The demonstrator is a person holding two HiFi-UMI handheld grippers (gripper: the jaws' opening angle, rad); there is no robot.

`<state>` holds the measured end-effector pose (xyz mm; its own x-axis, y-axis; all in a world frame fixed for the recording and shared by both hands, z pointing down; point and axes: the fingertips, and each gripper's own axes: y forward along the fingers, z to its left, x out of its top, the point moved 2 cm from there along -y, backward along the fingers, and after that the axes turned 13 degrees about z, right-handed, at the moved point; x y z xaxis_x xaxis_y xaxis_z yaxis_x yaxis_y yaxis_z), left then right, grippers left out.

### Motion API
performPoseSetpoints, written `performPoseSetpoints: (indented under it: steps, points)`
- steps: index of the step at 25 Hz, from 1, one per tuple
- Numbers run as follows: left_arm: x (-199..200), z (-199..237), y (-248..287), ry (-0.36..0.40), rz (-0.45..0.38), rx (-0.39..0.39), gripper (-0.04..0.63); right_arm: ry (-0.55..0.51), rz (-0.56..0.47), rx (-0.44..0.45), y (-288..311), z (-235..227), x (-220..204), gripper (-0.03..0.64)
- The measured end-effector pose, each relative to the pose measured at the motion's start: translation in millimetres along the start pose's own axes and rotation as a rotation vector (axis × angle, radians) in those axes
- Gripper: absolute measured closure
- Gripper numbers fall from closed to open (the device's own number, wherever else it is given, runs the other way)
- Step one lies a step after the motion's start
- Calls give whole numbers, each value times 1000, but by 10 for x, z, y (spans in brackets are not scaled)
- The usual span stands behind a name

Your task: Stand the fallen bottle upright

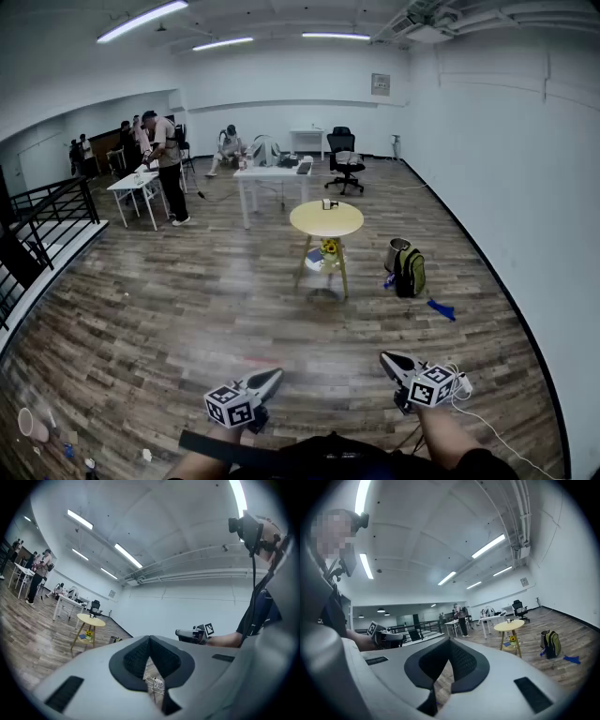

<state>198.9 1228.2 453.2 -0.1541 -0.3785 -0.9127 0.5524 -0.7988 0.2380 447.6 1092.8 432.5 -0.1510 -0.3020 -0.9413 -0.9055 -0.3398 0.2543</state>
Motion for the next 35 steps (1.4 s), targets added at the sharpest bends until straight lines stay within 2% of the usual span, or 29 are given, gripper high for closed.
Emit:
performPoseSetpoints:
  steps: [24, 35]
  points:
    - [-3, 14, 22, -16, -3, 12, 581, 38, -14, 4, -30, -88, -22, 621]
    - [46, 260, -300, -20, -24, 11, 581, 37, -5, -8, 260, 123, 13, 620]
